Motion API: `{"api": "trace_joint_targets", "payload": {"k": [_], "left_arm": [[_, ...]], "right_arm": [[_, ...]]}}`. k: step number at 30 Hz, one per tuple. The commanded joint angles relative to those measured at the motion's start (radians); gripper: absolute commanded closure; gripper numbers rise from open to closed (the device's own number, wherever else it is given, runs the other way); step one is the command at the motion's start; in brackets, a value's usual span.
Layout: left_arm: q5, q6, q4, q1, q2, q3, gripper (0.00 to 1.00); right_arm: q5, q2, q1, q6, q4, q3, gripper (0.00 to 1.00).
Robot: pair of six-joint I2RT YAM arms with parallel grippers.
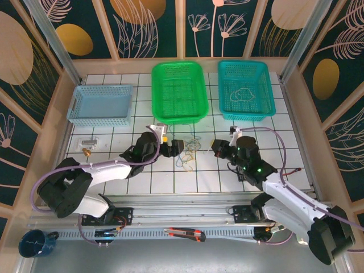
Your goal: Untangle the cables
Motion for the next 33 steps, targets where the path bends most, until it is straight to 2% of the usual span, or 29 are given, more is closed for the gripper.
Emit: {"api": "trace_joint_targets", "payload": {"k": [1, 6, 13, 18, 21, 28, 33], "left_arm": [[-0.019, -0.03, -0.108, 0.008, 0.034, 0.059, 0.11], [0.02, -0.031, -0.144, 0.007, 0.055, 0.066, 0.19], [0.136, -0.015, -0.145, -0.003, 0.06, 0.048, 0.28], [0.129, -0.015, -0.139, -0.032, 0.063, 0.044, 0.28], [0.103, 0.01, -0.144, -0.036, 0.078, 0.069, 0.27], [0.024, 0.136, -0.155, -0.04, 0.143, 0.17, 0.22], [0.008, 0.198, -0.144, -0.04, 0.209, 0.223, 0.2]], "right_arm": [[0.092, -0.068, 0.02, 0.04, -0.079, -0.028, 1.0], [0.121, -0.15, 0.027, 0.057, -0.141, -0.059, 1.0], [0.135, -0.16, 0.027, 0.051, -0.147, -0.075, 1.0], [0.119, -0.146, 0.027, 0.041, -0.121, -0.062, 1.0], [0.069, -0.144, 0.026, 0.032, -0.092, -0.032, 1.0], [-0.032, -0.113, 0.027, -0.013, -0.081, 0.144, 1.0], [-0.081, -0.055, 0.027, -0.028, -0.058, 0.257, 1.0]]}}
